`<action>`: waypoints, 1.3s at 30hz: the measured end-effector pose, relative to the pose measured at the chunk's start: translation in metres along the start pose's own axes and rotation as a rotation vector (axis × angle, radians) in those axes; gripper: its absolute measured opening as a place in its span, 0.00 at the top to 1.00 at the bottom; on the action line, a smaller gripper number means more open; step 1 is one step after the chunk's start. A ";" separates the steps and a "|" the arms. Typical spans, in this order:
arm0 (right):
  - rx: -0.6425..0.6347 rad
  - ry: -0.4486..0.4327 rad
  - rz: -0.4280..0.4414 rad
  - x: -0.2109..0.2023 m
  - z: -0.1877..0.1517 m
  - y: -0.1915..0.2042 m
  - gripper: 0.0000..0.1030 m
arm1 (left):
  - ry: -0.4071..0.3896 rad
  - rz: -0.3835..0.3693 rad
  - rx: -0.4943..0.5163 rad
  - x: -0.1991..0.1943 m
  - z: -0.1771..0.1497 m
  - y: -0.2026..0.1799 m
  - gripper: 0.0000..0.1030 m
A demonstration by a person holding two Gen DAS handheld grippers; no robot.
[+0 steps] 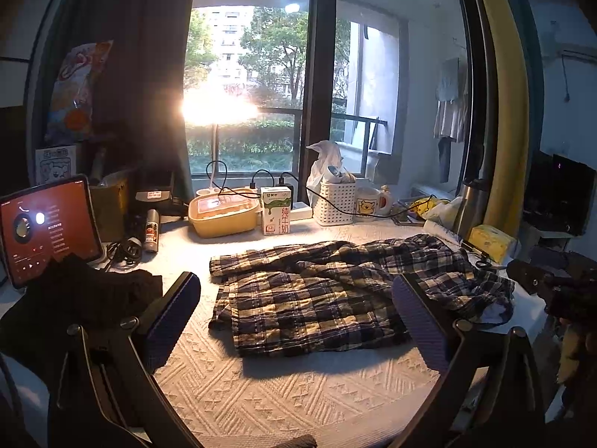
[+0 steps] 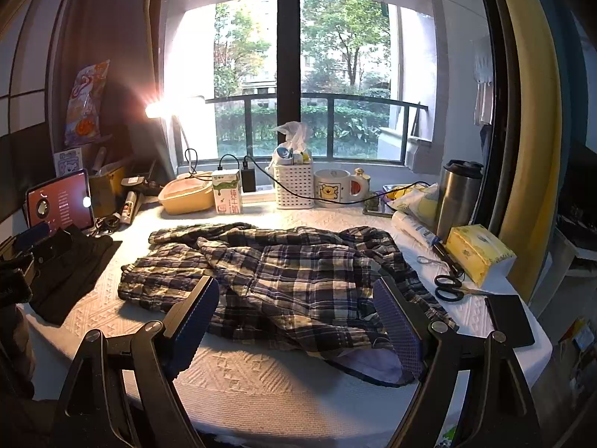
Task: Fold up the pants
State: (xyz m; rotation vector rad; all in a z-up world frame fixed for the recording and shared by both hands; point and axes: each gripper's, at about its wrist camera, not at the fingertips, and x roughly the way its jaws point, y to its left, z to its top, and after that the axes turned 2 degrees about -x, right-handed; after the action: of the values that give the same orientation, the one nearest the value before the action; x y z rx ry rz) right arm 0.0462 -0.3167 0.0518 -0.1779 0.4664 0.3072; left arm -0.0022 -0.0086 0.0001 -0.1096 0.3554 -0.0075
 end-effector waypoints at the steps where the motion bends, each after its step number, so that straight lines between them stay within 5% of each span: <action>1: 0.000 0.000 0.000 0.000 0.000 0.000 0.17 | 0.002 0.000 0.000 0.000 0.000 -0.001 0.02; 39: -0.001 0.008 -0.002 0.002 0.000 0.002 0.16 | -0.003 0.008 -0.010 -0.001 0.001 0.003 0.02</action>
State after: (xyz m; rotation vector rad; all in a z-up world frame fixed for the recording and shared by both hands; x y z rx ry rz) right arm 0.0470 -0.3146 0.0510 -0.1805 0.4738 0.3052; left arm -0.0026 -0.0058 0.0008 -0.1181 0.3534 0.0020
